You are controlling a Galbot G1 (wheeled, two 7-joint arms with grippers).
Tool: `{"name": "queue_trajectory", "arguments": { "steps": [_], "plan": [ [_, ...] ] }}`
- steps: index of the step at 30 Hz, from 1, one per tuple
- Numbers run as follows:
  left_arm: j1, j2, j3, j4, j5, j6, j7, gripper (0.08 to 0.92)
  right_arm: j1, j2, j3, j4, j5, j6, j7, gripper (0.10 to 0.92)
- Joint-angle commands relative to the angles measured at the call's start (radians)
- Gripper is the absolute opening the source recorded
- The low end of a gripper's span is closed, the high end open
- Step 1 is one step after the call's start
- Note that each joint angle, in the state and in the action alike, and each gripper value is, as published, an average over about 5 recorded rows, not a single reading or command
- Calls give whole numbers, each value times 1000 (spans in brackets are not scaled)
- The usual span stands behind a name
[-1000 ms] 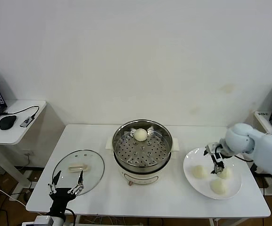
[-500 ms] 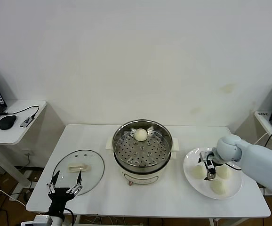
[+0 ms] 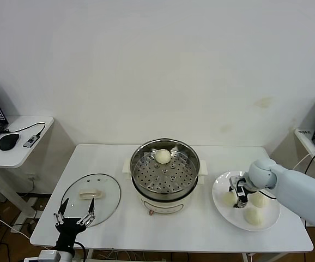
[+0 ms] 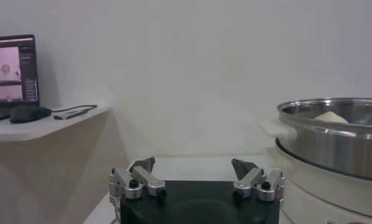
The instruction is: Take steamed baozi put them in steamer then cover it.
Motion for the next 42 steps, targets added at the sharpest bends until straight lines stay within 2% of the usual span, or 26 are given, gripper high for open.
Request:
{"name": "queue_trajectory", "arguments": {
  "steps": [1,8,14,20,28,34,42],
  "plan": [
    [0,1,0,-1,0,0,0,823,121,-55,-55,47,67,-10,-15,636],
    [-5,3,8,-3,-2,0,0,823,389,-123,-148,134,207,-56,-40,628],
    [-16,7,19,2,-4,-1,0,823,630,-84,-253,170,357,-112,-33,635],
    [-21,16,25,1,-5,1,1,823,803,78,-370,171,483,-182,6,642],
    [-24,24,18,3,-10,1,1,823,810,346,-422,97,617,-265,76,648],
    [-28,18,12,5,-15,2,1,823,723,525,-410,12,642,-309,108,653],
    [-26,15,7,1,-18,3,2,823,601,688,-390,-140,652,-342,147,653]
  ]
}}
